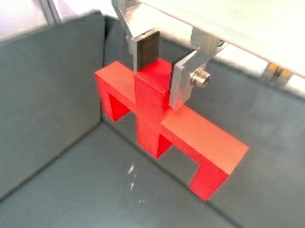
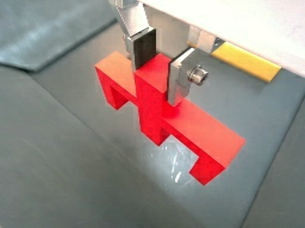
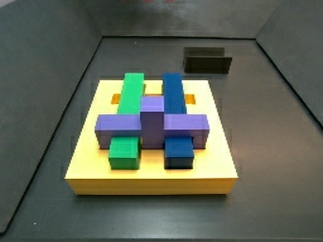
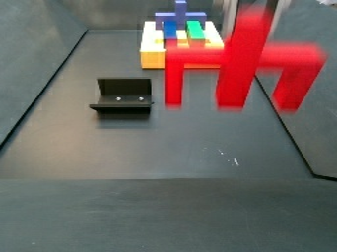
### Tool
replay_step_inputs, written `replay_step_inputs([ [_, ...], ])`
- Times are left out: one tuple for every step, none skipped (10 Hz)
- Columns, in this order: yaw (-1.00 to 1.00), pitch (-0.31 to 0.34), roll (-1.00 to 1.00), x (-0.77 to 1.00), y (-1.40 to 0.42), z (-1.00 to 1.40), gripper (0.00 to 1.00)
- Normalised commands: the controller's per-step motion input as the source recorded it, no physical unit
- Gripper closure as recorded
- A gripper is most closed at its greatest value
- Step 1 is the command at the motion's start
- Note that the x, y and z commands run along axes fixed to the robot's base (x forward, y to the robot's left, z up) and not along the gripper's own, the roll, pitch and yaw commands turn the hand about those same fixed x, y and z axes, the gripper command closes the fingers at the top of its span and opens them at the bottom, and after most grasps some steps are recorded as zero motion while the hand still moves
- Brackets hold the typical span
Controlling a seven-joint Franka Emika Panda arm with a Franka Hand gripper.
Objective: Pick up the red object. Move up. Move to above the board. Insert the red object.
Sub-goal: Move to above the board.
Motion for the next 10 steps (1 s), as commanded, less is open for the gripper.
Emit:
replay_step_inputs([
  [0.00, 0.068, -0.02, 0.05, 0.02, 0.67, 1.00],
  [0.00, 0.085, 0.00, 0.05, 0.01, 0.28, 1.00],
  [0.18, 0.150, -0.14, 0.10, -1.40, 0.14, 1.00],
  [0.16, 0.134, -0.10, 0.10, -1.40, 0.13, 1.00],
  [0.12, 0.073, -0.03, 0.09, -1.40, 0.13, 1.00],
  [0.06, 0.011, -0.04, 0.09, -1.40, 0.13, 1.00],
  [0.04, 0.009, -0.03, 0.09, -1.40, 0.13, 1.00],
  [0.02, 0.027, 0.00, 0.09, -1.40, 0.14, 1.00],
  [0.01, 0.021, -0.01, 0.09, -1.40, 0.14, 1.00],
  [0.01, 0.020, 0.00, 0.09, -1.40, 0.14, 1.00],
])
